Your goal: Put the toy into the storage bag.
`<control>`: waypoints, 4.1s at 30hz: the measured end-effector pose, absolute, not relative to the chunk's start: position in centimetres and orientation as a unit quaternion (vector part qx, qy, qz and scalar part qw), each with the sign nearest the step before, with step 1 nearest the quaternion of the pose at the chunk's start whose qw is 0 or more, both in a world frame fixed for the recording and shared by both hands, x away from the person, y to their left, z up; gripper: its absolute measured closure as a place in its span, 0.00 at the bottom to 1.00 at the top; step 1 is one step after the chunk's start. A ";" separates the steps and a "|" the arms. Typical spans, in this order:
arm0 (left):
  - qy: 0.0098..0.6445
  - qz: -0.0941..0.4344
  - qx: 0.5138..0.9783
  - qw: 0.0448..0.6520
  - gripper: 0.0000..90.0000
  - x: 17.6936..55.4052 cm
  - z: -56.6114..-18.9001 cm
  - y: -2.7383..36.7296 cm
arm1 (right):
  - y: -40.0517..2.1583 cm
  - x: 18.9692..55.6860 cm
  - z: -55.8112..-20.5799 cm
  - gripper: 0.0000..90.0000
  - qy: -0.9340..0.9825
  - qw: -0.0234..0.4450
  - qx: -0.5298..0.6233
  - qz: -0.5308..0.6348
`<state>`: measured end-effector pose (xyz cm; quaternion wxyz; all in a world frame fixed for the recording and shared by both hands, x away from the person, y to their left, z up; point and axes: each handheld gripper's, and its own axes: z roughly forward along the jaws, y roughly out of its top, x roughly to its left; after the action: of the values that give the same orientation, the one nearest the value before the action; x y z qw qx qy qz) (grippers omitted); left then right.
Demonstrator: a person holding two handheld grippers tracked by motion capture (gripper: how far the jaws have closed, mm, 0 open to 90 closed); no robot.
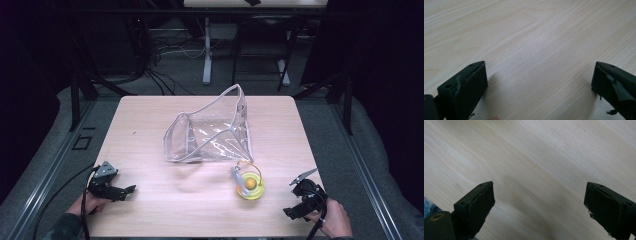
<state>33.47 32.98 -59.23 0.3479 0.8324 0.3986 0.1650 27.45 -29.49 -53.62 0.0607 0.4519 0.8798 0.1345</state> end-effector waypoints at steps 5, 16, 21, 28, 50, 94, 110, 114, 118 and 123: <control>0.399 0.165 0.832 0.348 0.00 33.5 -59.2 33.0 | -29.4 27.5 -53.6 0.10 0.880 0.055 0.451 0.138; 0.398 0.165 0.833 0.348 0.00 33.5 -59.2 33.0 | -28.8 27.6 -53.0 0.10 0.885 0.059 0.441 0.136; 0.398 0.165 0.833 0.348 0.00 33.5 -59.2 33.0 | -28.1 27.6 -52.6 0.11 0.885 0.066 0.437 0.147; 0.400 0.166 0.831 0.348 0.00 33.4 -59.2 32.9 | -27.6 27.9 -51.8 0.10 0.888 0.067 0.429 0.152; 0.402 0.168 0.830 0.349 0.00 33.4 -59.3 32.9 | -23.9 29.5 -50.5 0.10 0.903 0.078 0.393 0.157; 0.407 0.168 0.828 0.348 0.00 33.3 -59.3 32.9 | -20.7 30.2 -46.2 0.01 0.902 0.089 0.353 0.232; 0.403 0.169 0.830 0.347 0.00 33.4 -59.2 32.9 | -19.5 30.5 -43.0 0.52 0.909 0.106 0.329 0.235; 0.403 0.169 0.830 0.347 0.00 33.4 -59.2 32.9 | -19.2 30.4 -42.4 0.59 0.912 0.106 0.320 0.232; 0.403 0.169 0.830 0.347 0.00 33.4 -59.2 32.9 | -18.8 30.4 -41.4 0.67 0.916 0.113 0.313 0.224; 0.403 0.168 0.830 0.347 0.00 33.4 -59.2 32.9 | -18.4 30.5 -40.6 0.74 0.922 0.114 0.303 0.212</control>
<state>33.36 32.90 -59.24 0.3470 0.8299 0.4030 0.1684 30.54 -18.44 -40.64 0.1144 0.3029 0.9220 0.2121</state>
